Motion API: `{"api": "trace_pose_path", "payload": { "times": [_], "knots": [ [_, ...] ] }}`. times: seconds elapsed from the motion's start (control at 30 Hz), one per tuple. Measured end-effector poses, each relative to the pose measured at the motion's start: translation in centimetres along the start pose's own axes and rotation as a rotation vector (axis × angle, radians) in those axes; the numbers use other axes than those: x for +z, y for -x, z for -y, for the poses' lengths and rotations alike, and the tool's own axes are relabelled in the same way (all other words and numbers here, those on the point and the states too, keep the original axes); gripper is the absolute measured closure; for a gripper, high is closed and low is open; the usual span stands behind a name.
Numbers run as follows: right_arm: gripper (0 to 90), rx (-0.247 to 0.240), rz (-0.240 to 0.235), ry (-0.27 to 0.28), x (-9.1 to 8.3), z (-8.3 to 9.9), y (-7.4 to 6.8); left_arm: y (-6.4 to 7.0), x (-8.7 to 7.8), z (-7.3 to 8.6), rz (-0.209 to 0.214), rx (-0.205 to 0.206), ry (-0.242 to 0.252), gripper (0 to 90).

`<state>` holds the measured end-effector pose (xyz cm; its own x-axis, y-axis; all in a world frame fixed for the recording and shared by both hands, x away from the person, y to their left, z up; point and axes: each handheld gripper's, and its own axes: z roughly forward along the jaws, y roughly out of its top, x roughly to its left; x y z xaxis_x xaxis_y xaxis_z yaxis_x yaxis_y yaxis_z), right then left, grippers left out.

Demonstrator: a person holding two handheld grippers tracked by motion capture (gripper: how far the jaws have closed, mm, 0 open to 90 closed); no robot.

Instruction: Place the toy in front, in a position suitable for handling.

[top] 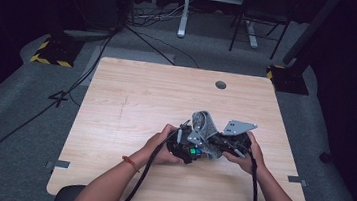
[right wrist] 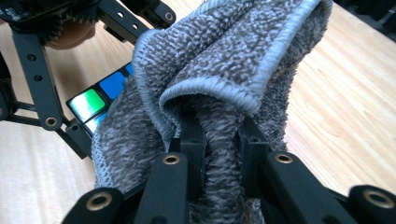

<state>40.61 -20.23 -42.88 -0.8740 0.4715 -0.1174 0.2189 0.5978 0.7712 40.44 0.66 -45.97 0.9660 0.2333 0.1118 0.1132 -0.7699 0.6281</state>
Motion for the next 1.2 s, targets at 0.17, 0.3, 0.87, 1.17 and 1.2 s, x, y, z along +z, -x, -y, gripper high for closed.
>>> {"api": "trace_pose_path", "payload": {
  "times": [0.17, 0.3, 0.87, 1.17, 1.2],
  "knots": [
    [77.0, -0.026, -0.063, 0.029, 0.1, -1.1, -1.5, 0.4, 0.5, -0.1, -0.012, 0.015, -0.018, 33.7],
    [77.0, -0.037, -0.096, 0.036, 0.4, -1.6, -2.5, 0.5, 0.6, -0.2, -0.018, 0.018, -0.022, 33.7],
    [76.9, 0.034, 0.003, 0.041, 0.0, 0.0, 0.0, -0.4, -0.9, 0.0, -0.056, -0.018, 0.007, 33.7],
    [76.8, -0.037, -0.063, 0.082, 0.4, -1.8, -2.9, 0.4, 0.0, -0.6, -0.053, 0.006, -0.002, 33.7],
    [76.8, -0.037, -0.063, 0.082, 0.4, -1.8, -2.9, 0.4, 0.0, -0.6, -0.053, 0.006, -0.002, 33.7]
  ]
}}
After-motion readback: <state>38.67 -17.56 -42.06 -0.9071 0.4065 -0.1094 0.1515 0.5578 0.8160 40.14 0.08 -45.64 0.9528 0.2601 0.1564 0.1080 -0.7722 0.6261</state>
